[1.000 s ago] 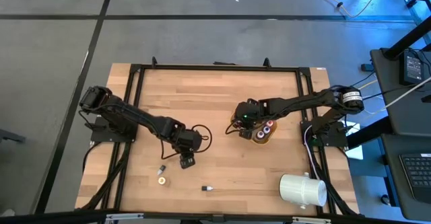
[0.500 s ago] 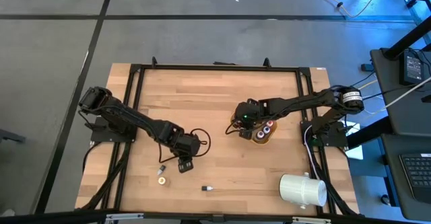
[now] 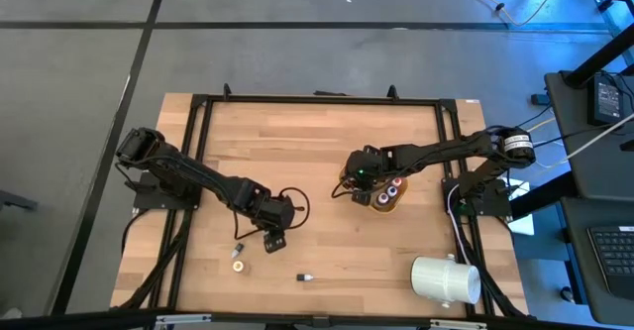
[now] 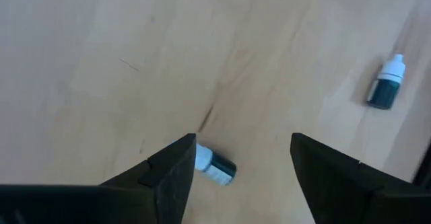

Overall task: Pick & Place food coloring
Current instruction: Put the top small blue food coloring bottle in the yellow bin

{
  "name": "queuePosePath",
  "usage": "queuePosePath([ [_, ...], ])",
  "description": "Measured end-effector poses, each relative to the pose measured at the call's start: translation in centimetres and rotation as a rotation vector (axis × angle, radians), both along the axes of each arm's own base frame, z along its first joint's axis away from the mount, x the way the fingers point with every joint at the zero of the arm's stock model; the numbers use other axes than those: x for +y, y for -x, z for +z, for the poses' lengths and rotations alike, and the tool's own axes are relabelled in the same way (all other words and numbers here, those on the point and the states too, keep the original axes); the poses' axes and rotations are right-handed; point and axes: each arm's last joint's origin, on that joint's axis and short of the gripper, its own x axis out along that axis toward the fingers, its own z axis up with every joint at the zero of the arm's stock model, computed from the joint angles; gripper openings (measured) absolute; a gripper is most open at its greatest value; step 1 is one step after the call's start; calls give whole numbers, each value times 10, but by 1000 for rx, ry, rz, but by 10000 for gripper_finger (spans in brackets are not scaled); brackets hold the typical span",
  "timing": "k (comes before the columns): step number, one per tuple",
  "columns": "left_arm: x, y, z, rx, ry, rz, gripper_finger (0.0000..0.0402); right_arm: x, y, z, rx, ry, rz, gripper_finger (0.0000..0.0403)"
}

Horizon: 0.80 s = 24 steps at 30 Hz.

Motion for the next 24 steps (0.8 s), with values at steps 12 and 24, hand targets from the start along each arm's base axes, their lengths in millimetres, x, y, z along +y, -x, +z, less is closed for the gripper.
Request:
queuePosePath([
  [12, -2, 5, -2, 59, 22, 168, 235, 0, 0, 0, 0, 0, 0, 146],
  [24, -18, 9, -23, 171, -16, 302, 233, 0, 0, 0, -2, 1, 0, 157],
])
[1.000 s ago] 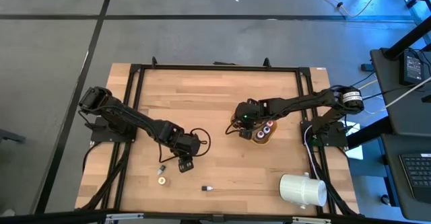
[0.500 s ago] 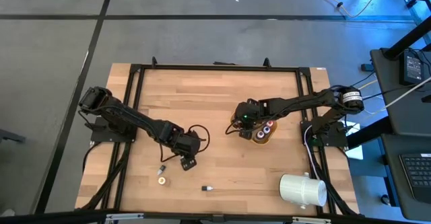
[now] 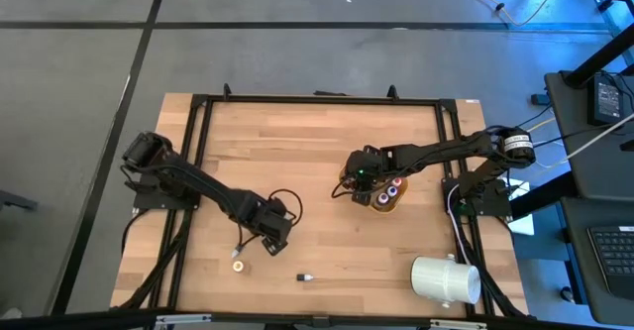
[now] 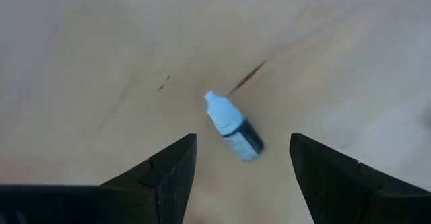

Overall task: Pick & Place food coloring
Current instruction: Put the top small blue food coloring bottle in the yellow bin

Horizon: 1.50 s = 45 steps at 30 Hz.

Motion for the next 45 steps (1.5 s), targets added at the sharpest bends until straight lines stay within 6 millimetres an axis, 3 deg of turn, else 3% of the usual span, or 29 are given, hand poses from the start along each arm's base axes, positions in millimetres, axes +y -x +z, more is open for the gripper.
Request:
queuePosePath([
  [6, -2, -5, -25, 95, -4, -2, 233, 0, 0, 0, -5, -2, -3, 157],
  [14, -5, -10, -31, 70, 16, -56, 226, 0, 0, 0, -5, -2, -3, 157],
  [31, 0, -6, -36, 92, -27, -132, 89, 0, 0, 1, -5, -1, -3, 157],
  [38, 8, -12, -33, 66, -81, -183, 63, 3, -9, 28, -64, 7, 11, 157],
  [45, 22, -33, -18, -75, -246, -210, 66, 23, -19, 48, -187, 75, 193, 157],
])
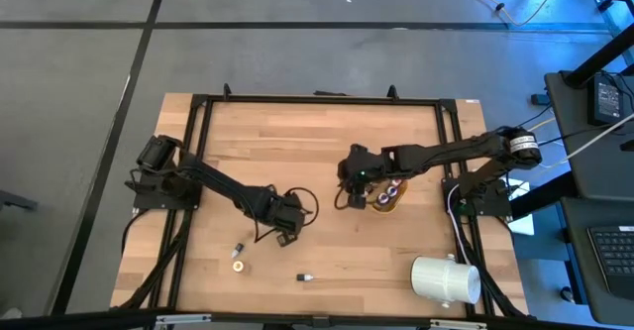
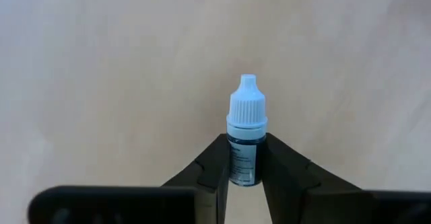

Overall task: Pick & Place food coloring
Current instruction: Put the top small blue food coloring bottle in the yellow bin

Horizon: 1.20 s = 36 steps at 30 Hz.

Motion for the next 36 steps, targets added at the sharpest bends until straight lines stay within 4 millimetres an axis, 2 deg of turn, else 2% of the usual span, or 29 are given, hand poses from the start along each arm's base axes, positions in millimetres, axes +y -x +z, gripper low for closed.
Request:
queuePosePath([
  [5, 9, -21, 10, -175, -55, -83, 67, 18, -5, 6, -79, -7, 134, 157],
  [14, 21, -50, 26, -445, -18, -238, 69, 42, -4, 7, -102, -35, 316, 157],
  [25, 28, -63, 39, -609, -1, -323, 70, 49, -3, 7, -102, -49, 320, 157],
  [36, 34, -66, 41, -633, -26, -335, 70, 48, 1, 2, -30, -92, 268, 156],
])
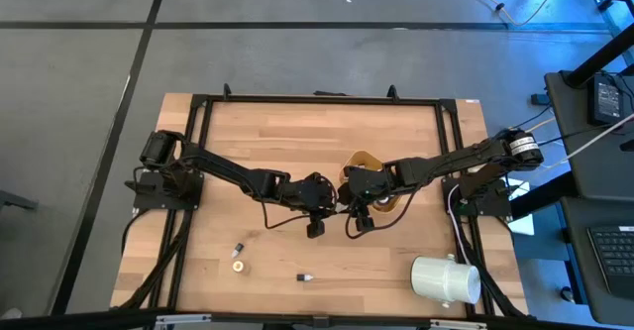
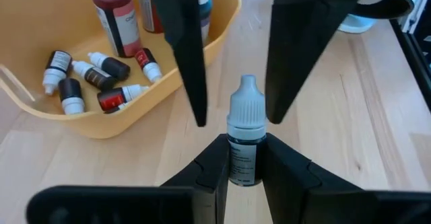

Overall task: Pick & Place food coloring
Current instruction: Put the top small blue food coloring bottle in the yellow bin

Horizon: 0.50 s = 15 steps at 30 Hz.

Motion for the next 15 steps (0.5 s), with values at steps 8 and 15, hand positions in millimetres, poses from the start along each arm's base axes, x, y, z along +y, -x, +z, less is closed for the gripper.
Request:
queuePosePath([
  [8, 3, 0, 0, 1, -6, 3, 70, 0, 0, 0, -8, 15, 18, 101],
  [15, 3, 0, 0, 4, -6, 0, 70, 0, -1, 1, -13, 14, 35, 60],
])
